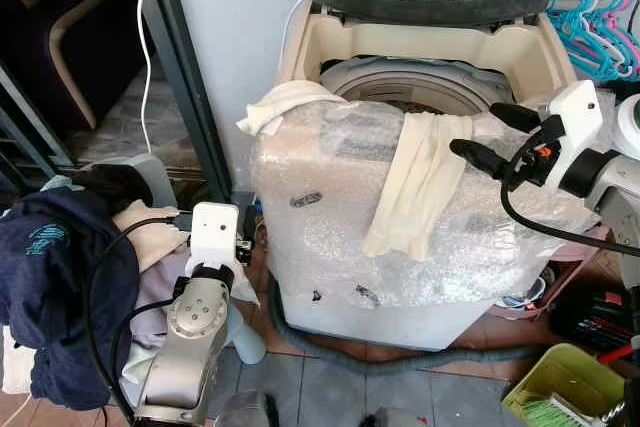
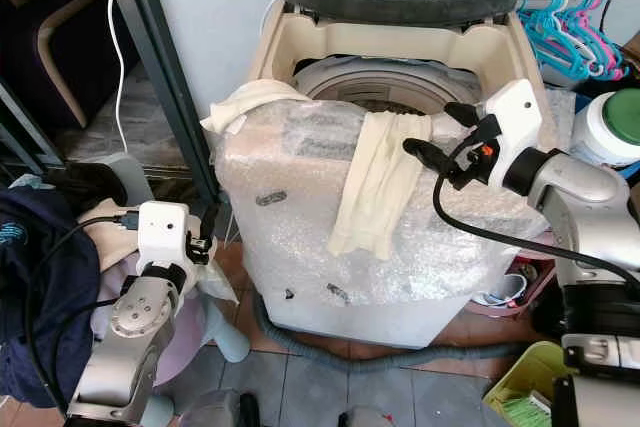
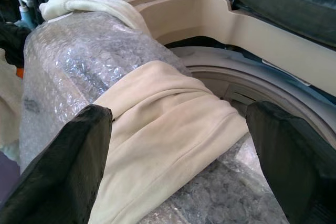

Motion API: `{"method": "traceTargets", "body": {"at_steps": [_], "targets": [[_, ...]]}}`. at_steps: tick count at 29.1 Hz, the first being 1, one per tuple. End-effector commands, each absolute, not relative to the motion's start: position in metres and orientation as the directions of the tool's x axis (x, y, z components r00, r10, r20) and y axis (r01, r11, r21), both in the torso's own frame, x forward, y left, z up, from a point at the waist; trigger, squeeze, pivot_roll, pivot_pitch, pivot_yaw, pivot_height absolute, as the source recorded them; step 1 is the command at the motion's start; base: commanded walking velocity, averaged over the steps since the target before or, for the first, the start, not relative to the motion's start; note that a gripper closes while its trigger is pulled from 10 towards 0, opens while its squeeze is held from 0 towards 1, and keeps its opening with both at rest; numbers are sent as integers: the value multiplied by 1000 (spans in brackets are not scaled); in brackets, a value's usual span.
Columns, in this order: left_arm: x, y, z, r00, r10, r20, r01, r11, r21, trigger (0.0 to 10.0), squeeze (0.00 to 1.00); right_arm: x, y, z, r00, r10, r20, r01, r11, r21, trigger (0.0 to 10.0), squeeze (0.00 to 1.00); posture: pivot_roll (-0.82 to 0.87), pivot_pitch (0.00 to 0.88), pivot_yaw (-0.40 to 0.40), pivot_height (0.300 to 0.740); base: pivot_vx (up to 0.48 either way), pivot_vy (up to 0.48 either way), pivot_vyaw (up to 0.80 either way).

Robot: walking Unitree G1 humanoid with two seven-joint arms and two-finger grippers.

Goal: Clothes washing

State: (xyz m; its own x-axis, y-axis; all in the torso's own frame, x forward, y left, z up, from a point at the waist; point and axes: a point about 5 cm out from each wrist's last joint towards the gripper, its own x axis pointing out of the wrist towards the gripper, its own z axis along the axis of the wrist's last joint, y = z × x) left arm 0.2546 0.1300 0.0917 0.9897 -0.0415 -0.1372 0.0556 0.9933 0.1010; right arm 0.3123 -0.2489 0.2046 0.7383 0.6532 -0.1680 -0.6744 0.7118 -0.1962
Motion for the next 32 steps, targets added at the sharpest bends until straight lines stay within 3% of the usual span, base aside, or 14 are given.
{"method": "traceTargets", "body": {"at_steps": [1, 2, 3, 4, 5, 6, 7, 8, 9, 17, 20, 25, 28, 32], "targets": [[255, 128, 97, 992, -45, -119, 59, 992, 115, 10000, 0, 306, -236, 197, 662, 720, -207, -749, 642, -161, 9373, 0, -41, 66, 25, 740, 0, 0, 0], [255, 128, 97, 992, -45, -118, 59, 992, 115, 10000, 0, 306, -234, 195, 659, 723, -208, -752, 641, -156, 8588, 0, -42, 67, 24, 740, 0, 0, 0], [255, 128, 97, 992, -45, -118, 59, 992, 115, 10000, 0, 306, -234, 195, 659, 723, -208, -752, 641, -156, 8588, 0, -42, 67, 24, 740, 0, 0, 0], [255, 127, 97, 992, -46, -116, 59, 992, 114, 10000, 0, 307, -228, 189, 655, 729, -199, -755, 642, -134, 6510, 0, -40, 67, 22, 740, 0, 0, 0], [255, 127, 97, 992, -46, -116, 59, 992, 114, 10000, 0, 307, -228, 189, 655, 729, -199, -755, 642, -134, 6510, 0, -40, 67, 22, 740, 0, 0, 0], [255, 127, 97, 992, -46, -116, 59, 992, 113, 10000, 0, 308, -220, 182, 663, 723, -195, -748, 645, -157, 4078, 0, -40, 67, 21, 740, 0, 0, 0], [255, 127, 97, 992, -46, -116, 59, 992, 112, 10000, 0, 309, -217, 179, 672, 714, -195, -740, 652, -165, 2784, 0, -39, 66, 21, 740, 0, 0, 0], [255, 127, 97, 992, -46, -116, 59, 992, 112, 10000, 0, 310, -215, 177, 678, 709, -195, -735, 657, -169, 2784, 0, -39, 66, 20, 740, 0, 0, 0], [256, 126, 97, 992, -46, -116, 59, 992, 112, 10000, 0, 311, -211, 173, 680, 706, -197, -733, 656, -179, 0, 0, -38, 66, 20, 740, 0, 0, 0], [258, 124, 97, 992, -43, -117, 56, 992, 109, 10000, 0, 318, -190, 153, 712, 632, -304, -702, 634, -324, 0, 0, -41, 64, 14, 740, 0, 0, 0], [260, 123, 97, 992, -42, -116, 54, 993, 107, 10000, 0, 334, -190, 162, 778, 573, -260, -626, 668, -402, 0, 0, -41, 61, 10, 740, 0, 0, 0], [261, 121, 97, 993, -37, -111, 48, 994, 103, 10000, 0, 364, -210, 206, 906, 419, -66, -406, 812, -419, 0, 0, -41, 58, -1, 740, 0, 0, 0], [262, 121, 97, 993, -30, -110, 41, 994, 97, 10000, 0, 376, -226, 248, 943, 310, 122, -249, 899, -361, 0, 0, -42, 56, -5, 740, 0, 0, 0], [262, 120, 97, 994, -26, -111, 36, 995, 92, 10000, 0, 382, -233, 273, 939, 249, 236, -171, 937, -305, 0, 0, -44, 56, -7, 740, 0, 0, 0]]}}
